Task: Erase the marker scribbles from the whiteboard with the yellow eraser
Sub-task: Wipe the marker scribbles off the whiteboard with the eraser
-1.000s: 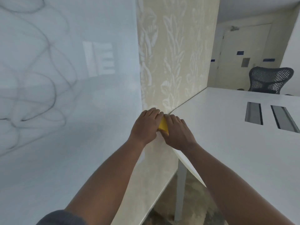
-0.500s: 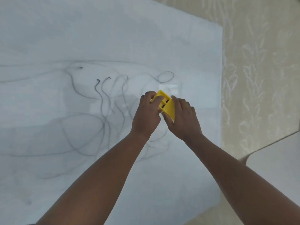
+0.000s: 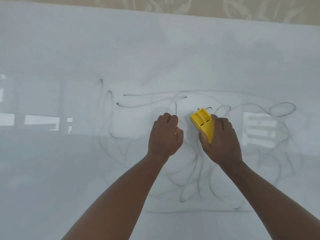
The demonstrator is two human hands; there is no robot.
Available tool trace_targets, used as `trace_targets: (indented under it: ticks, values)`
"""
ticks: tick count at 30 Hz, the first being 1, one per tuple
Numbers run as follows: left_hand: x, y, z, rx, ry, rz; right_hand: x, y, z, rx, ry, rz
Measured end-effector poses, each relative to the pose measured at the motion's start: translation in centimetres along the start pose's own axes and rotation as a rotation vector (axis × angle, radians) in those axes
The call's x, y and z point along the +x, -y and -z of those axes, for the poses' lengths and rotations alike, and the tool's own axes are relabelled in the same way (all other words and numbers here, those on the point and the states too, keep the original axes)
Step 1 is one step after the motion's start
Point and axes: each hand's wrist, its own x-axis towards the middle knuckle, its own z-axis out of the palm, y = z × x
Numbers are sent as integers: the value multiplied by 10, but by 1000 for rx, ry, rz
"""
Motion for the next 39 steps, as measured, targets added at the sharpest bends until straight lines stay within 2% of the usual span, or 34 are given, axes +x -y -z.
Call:
trace_targets:
  ticks: [3, 7, 13, 18, 24, 29, 34, 39]
  values:
    - [-1, 54, 28, 98, 1, -52, 10, 27, -25, 32, -70, -6]
    - [0, 134, 63, 263, -84, -105, 26, 68, -57, 4, -146, -32]
    - [7, 265, 125, 395, -143, -51, 53, 153, -108, 90, -236, -165]
    - [5, 340, 152, 433, -119, 1, 73, 213, -132, 185, -349, -223]
    - [2, 366, 147, 453, -111, -25, 122, 277, -142, 268, -330, -76]
    - [2, 369, 147, 435, -132, -53, 141, 322, -150, 334, -195, 59]
    - [0, 369, 146, 428, -140, -53, 98, 328, -156, 302, -63, 262]
    - [-5, 361, 145, 419, -121, -17, 21, 315, -165, 312, 22, 323]
